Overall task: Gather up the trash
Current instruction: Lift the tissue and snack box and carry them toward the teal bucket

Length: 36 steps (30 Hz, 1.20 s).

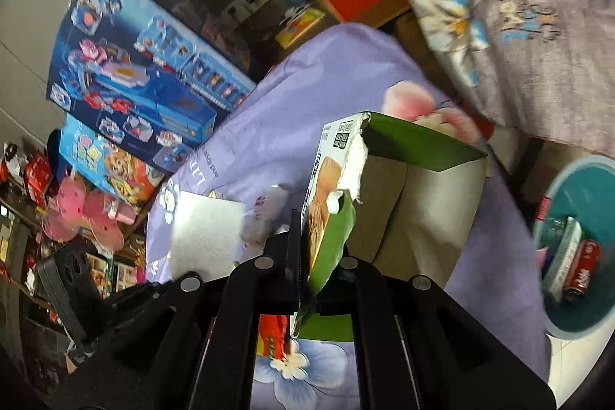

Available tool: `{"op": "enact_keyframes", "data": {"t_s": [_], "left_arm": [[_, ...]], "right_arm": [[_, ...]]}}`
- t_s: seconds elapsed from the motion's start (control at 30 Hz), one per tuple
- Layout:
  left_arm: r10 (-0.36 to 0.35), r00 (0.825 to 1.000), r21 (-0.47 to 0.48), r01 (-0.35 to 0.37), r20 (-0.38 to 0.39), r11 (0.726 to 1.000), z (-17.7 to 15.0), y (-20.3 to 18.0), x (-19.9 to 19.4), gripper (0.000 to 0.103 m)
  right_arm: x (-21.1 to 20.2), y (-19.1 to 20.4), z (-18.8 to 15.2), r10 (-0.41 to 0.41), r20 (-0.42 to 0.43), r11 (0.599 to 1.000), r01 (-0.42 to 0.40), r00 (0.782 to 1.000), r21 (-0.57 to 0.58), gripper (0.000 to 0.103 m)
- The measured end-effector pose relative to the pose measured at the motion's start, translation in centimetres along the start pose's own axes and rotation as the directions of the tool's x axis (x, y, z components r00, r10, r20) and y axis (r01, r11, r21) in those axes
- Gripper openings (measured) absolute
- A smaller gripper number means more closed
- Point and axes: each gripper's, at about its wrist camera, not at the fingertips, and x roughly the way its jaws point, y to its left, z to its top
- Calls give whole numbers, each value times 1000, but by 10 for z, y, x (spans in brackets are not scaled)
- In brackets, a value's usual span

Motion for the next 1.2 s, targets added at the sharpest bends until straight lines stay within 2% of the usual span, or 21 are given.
{"op": "enact_keyframes", "data": {"t_s": [0.23,0.53,0.7,0.93,1.0,1.03,1.07,1.13,1.2], "left_arm": [[-92,993,131,101,-72,986,5,-97,44,3],[-159,968,218,200,-194,955,11,-194,110,3],[-156,953,253,223,-261,941,11,-230,148,3],[-146,940,251,228,-309,941,10,-245,180,3],[-140,939,242,222,-313,945,12,-243,185,3],[-138,939,241,219,-315,945,12,-242,186,3],[-132,939,240,214,-318,947,13,-242,188,3],[-128,939,237,210,-320,949,14,-241,190,3],[-124,939,230,204,-320,952,15,-241,194,3]], "right_arm": [[-68,-61,-8,-46,96,996,38,994,84,5],[-126,-161,-26,-164,127,964,132,978,231,5],[-137,-202,-32,-211,120,940,167,970,298,5],[-119,-242,-35,-227,40,919,200,973,340,9],[-109,-249,-33,-212,19,919,193,977,345,14],[-105,-250,-31,-207,14,919,189,978,347,25],[-102,-251,-30,-204,11,919,188,979,347,42],[-97,-252,-27,-199,12,921,183,980,344,57],[-94,-252,-25,-197,9,924,182,980,335,57]]}}
